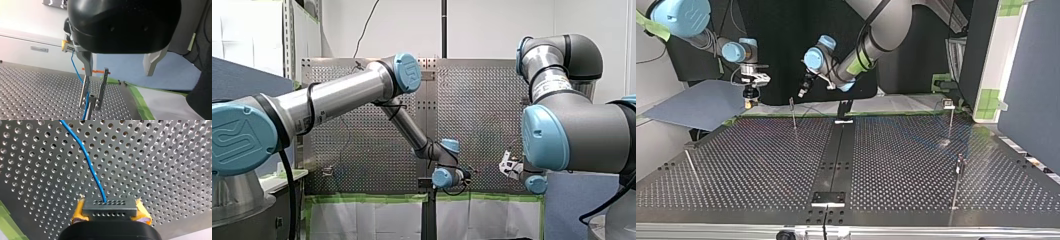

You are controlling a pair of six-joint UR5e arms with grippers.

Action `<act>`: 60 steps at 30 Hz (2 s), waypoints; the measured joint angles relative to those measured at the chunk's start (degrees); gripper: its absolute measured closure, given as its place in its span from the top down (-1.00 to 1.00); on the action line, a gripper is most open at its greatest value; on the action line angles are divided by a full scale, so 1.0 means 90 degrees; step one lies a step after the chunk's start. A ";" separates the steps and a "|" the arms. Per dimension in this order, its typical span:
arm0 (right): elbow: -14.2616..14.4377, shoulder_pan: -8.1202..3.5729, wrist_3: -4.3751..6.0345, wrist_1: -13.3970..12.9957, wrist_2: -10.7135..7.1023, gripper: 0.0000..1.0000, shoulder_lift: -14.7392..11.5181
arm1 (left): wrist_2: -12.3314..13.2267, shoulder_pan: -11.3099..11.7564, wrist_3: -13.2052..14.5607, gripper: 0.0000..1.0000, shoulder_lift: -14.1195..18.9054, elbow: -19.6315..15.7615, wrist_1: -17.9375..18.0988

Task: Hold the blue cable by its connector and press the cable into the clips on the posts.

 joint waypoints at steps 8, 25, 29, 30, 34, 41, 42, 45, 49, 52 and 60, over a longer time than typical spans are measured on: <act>-0.0001 0.0003 0.0055 -0.0030 -0.0001 -1.00 0.0004 | -0.0047 -0.0028 -0.0310 0.97 -0.0002 0.0022 0.0173; -0.0005 0.0006 0.0102 -0.0009 0.0000 -1.00 0.0009 | -0.0297 -0.0076 -0.0572 0.97 -0.0113 0.0281 0.0274; -0.0009 0.0007 0.0151 0.0004 0.0000 -1.00 0.0009 | -0.0310 -0.0094 -0.0570 0.97 -0.0113 0.0282 0.0260; -0.0010 0.0007 0.0161 0.0005 0.0000 -1.00 0.0008 | -0.0312 -0.0098 -0.0570 0.97 -0.0113 0.0282 0.0256; -0.0010 0.0009 0.0181 0.0012 -0.0001 -1.00 0.0010 | -0.0317 -0.0106 -0.0569 0.97 -0.0113 0.0280 0.0248; -0.0012 0.0010 0.0185 0.0011 -0.0001 -1.00 0.0012 | -0.0319 -0.0124 -0.0577 0.97 -0.0112 0.0281 0.0214; -0.0012 0.0010 0.0185 0.0011 -0.0001 -1.00 0.0012 | -0.0319 -0.0124 -0.0578 0.97 -0.0112 0.0282 0.0206; -0.0012 0.0011 0.0186 0.0014 0.0001 -1.00 0.0017 | -0.0323 -0.0122 -0.0579 0.97 -0.0112 0.0284 0.0181; -0.0011 0.0010 0.0187 0.0014 0.0001 -1.00 0.0020 | -0.0326 -0.0126 -0.0577 0.97 -0.0108 0.0286 0.0101; -0.0011 0.0010 0.0191 0.0014 0.0000 -1.00 0.0021 | -0.0328 -0.0126 -0.0541 0.97 -0.0104 0.0285 -0.0012; -0.0011 0.0002 0.0205 0.0014 -0.0001 -1.00 0.0024 | -0.0362 -0.0043 -0.0380 0.97 0.0157 0.0029 -0.0137</act>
